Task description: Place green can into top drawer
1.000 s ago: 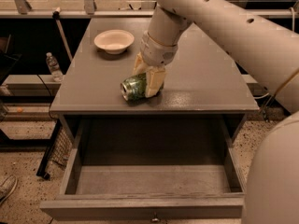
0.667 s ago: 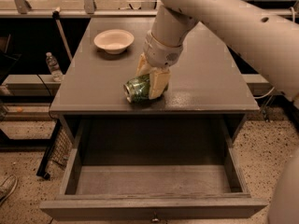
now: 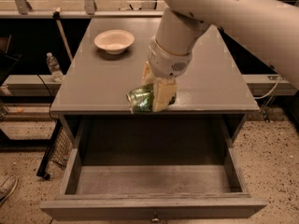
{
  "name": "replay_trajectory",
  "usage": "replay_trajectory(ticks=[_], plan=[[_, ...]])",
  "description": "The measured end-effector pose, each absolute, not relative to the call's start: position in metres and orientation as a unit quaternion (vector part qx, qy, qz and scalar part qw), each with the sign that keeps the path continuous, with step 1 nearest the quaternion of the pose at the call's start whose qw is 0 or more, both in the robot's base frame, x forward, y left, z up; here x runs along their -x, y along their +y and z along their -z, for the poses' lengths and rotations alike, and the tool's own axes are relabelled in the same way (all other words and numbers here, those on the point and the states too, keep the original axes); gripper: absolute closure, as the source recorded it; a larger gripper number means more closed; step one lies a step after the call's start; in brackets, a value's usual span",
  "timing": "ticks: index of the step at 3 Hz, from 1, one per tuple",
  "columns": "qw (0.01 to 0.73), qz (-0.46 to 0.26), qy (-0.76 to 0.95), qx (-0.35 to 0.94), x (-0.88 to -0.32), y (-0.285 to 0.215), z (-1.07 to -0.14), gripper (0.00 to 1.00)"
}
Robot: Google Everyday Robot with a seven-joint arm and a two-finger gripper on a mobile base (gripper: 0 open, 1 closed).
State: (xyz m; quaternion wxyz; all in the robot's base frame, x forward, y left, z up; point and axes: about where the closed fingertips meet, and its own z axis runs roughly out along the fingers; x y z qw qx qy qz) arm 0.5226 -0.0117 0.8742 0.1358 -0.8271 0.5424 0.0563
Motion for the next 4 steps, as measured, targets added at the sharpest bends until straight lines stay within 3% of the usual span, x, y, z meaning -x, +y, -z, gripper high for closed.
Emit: replay_trajectory(ticks=[1,4], plan=[[0.112,-0.072,0.58,0.804,-0.483,-0.009,-0.858,1.0],[0.096,-0.075,0.592,0.796,-0.439,-0.01,-0.836,1.0]])
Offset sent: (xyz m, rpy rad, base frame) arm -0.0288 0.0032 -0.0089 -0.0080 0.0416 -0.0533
